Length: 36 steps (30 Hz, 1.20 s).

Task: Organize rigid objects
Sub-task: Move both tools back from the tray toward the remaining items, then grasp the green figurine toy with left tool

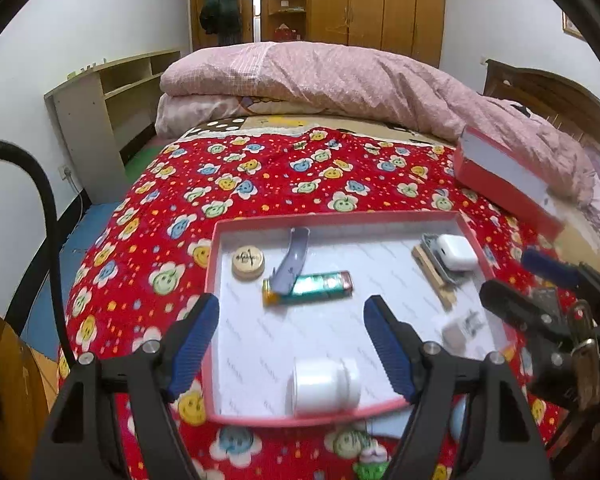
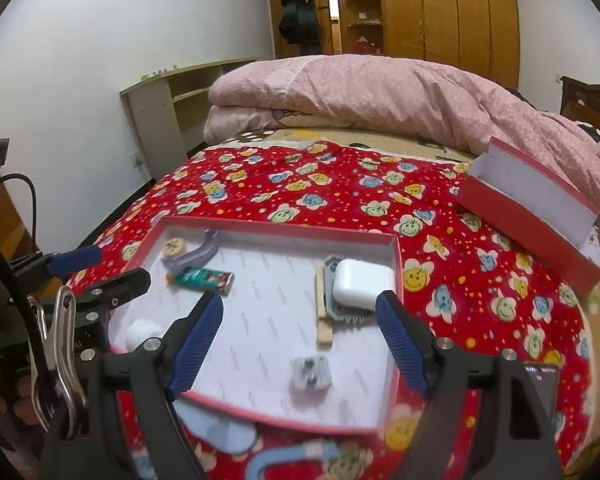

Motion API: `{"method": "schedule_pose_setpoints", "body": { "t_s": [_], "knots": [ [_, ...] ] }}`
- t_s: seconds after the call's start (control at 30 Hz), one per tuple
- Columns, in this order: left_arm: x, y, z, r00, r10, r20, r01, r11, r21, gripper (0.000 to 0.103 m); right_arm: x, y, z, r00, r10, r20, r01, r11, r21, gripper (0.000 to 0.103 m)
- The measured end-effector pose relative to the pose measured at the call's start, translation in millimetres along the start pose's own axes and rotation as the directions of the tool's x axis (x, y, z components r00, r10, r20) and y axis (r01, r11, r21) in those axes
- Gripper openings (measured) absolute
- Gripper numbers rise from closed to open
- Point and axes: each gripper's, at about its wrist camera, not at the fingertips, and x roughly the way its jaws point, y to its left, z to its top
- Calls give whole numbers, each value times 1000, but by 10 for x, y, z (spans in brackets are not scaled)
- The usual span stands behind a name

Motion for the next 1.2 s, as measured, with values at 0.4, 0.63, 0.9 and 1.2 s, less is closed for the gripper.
{"method": "schedule_pose_setpoints", "body": {
  "t_s": [0.4, 0.63, 0.9, 1.2],
  "knots": [
    [-327, -15, -541, 1000, -17, -23, 17, 1000, 0, 79, -442, 32, -522, 1000, 8, -11, -8, 1000, -18, 81],
    [-335, -86, -848, 997, -49, -51, 48, 999, -22, 79, -515, 3, -1048, 999, -2, -48, 2, 1000, -8, 81],
    [-160, -278, -1102, 992, -51, -111, 51, 999, 0, 79, -467, 50, -1500, 996, -38, -78, 34, 998, -51, 81],
    [-75, -403, -1200, 995, 25, -96, -19, 998, 58, 79, -345, -15, -1631, 993, -28, -113, 25, 999, -28, 81]
  ]
}}
